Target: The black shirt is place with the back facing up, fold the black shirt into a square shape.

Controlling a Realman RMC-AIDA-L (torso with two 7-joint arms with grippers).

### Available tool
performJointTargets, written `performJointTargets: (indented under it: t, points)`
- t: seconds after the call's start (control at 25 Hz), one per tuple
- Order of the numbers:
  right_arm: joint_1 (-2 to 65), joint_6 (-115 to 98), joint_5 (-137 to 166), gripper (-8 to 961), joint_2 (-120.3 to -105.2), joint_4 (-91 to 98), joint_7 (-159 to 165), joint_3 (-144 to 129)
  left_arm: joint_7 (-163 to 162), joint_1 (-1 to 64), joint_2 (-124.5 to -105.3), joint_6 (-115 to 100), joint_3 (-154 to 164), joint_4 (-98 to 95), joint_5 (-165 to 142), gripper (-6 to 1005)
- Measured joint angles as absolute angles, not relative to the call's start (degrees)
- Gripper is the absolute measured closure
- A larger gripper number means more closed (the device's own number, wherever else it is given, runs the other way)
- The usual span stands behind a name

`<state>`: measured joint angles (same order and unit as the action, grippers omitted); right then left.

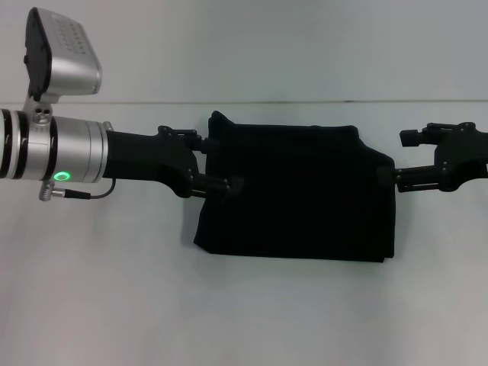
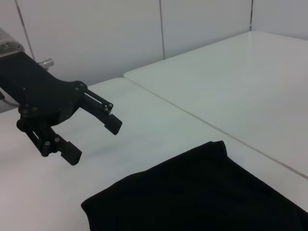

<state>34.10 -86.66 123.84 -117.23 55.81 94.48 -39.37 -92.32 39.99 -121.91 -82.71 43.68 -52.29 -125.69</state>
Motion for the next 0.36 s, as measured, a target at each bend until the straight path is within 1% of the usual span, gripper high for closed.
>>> performJointTargets:
  t: [0.36]
  points:
    - [34.11, -86.65, 123.84, 26, -117.28, 55.81, 94.48, -39.37, -92.3, 39.9, -122.0, -82.71, 43.68, -52.29, -125.68, 139]
